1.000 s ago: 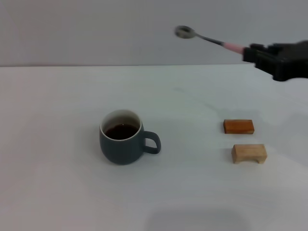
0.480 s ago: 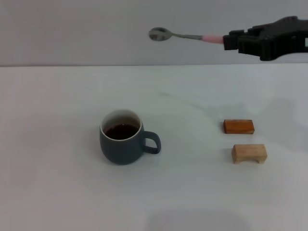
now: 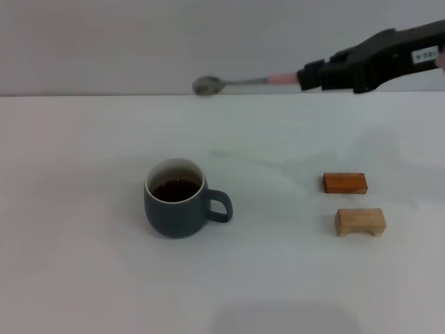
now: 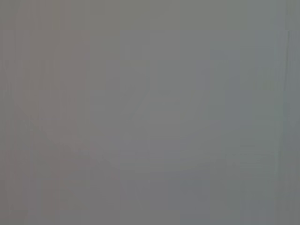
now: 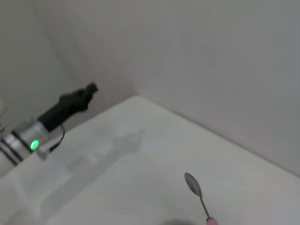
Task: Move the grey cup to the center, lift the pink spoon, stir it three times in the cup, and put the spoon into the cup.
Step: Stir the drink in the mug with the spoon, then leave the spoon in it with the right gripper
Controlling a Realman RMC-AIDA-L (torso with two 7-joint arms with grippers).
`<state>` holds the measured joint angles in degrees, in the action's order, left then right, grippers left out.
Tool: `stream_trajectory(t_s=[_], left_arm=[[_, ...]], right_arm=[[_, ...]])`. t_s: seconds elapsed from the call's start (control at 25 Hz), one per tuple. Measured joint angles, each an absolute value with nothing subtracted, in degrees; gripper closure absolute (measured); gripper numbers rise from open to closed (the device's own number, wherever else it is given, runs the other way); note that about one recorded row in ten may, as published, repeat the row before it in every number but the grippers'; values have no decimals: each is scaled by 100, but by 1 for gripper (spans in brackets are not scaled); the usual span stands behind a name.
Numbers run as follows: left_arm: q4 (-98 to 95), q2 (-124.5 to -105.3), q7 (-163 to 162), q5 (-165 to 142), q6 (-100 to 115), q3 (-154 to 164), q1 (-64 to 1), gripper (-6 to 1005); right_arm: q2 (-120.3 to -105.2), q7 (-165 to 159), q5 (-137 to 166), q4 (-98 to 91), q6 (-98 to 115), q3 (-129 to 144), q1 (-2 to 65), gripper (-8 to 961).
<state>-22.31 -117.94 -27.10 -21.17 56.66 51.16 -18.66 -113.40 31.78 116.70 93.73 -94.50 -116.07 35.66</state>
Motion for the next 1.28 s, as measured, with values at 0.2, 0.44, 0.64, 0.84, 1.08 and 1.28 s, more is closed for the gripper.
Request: stream_trajectory(t_s=[0.2,0.44,0.64,0.84,1.08,1.28], left_arm=[[-2271,-11791,-2708,-2118,5695,5043,-1881,982],[-2261,-11799,-2653,-2118,5716,5002,-1887,982],[-2243,-11806,-2652,-2118,5742,5001,-1890,981],[-2235,-11814,-2661,-2118,5791,5031,-1885,981],[-2231,-11842,-2694,-2126,5877,5059,-1813,982],[-2045,-11849,-2683,-2152,5993,5068,-1794,982]], right_arm=[[-11325,3224,11943,8710,-9722,-11519,4079,831],[-11304,3257,12162,8363,-9793,-11286,4433,831],[-11286,3261,12284,8043,-9884,-11161,4766,831],[-11247,3262,12388,7655,-9958,-11143,5066,831],[-11215,3263,12493,7334,-10011,-11090,5343,830],[-11213,3334,12662,7040,-10006,-10969,5513,830]])
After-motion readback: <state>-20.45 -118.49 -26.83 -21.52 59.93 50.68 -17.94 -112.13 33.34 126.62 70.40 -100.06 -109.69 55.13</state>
